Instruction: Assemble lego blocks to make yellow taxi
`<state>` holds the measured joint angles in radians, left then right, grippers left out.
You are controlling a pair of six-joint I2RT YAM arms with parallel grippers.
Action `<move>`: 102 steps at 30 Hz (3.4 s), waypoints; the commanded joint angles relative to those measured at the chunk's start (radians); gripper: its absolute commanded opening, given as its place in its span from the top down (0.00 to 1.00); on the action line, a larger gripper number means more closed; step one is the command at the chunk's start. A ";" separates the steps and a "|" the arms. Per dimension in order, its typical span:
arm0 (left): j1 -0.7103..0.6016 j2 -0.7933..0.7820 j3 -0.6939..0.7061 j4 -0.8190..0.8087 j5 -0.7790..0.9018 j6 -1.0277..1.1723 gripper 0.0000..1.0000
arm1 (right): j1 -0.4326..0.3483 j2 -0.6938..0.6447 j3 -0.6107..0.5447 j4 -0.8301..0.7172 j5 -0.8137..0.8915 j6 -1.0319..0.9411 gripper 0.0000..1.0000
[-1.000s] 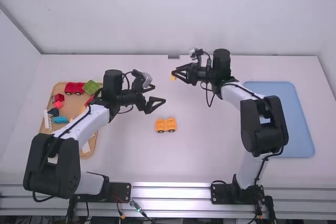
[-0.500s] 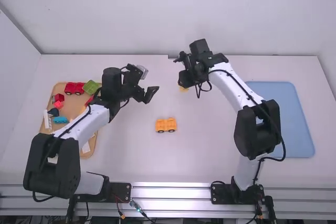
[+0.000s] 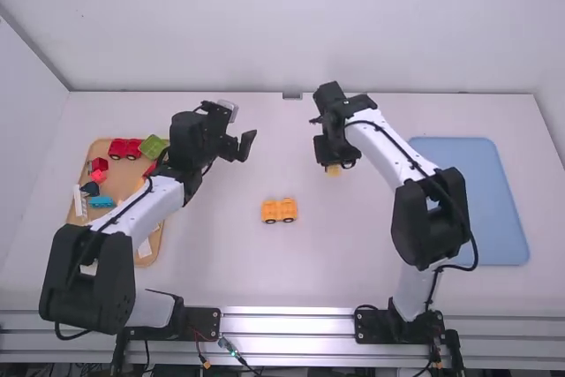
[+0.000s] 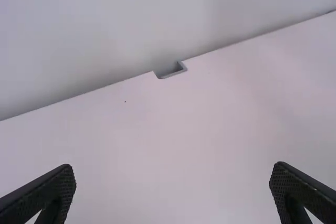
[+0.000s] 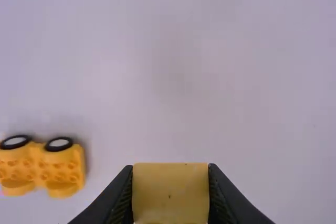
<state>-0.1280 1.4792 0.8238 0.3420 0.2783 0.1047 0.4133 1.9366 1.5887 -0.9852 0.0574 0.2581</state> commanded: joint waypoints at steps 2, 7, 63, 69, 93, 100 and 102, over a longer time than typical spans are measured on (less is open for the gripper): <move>0.005 0.003 -0.010 -0.010 -0.011 -0.004 0.01 | 0.032 -0.009 -0.069 0.003 0.066 0.083 1.00; 0.005 0.003 -0.010 -0.011 -0.071 -0.013 0.01 | 0.058 -0.009 -0.138 0.043 0.025 0.118 1.00; 0.004 0.003 -0.011 -0.029 -0.141 -0.046 0.01 | -0.002 -0.008 -0.420 0.305 -0.164 1.567 1.00; 0.003 0.003 -0.011 -0.027 -0.141 -0.046 0.01 | -0.010 -0.008 -0.498 0.410 -0.229 1.571 1.00; 0.004 0.003 -0.011 -0.039 -0.141 -0.049 0.01 | -0.046 -0.011 -0.455 0.389 -0.273 1.352 0.01; 0.005 0.003 -0.011 -0.047 -0.140 -0.048 0.01 | -0.063 -0.022 -0.255 0.133 -0.257 1.159 0.01; 0.004 0.003 -0.011 -0.045 -0.140 -0.049 0.01 | -0.074 -0.023 -0.167 0.065 -0.270 0.995 0.01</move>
<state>-0.1280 1.4792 0.8234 0.2996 0.1444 0.0628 0.3485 1.9354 1.3300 -0.8963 -0.2089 1.4483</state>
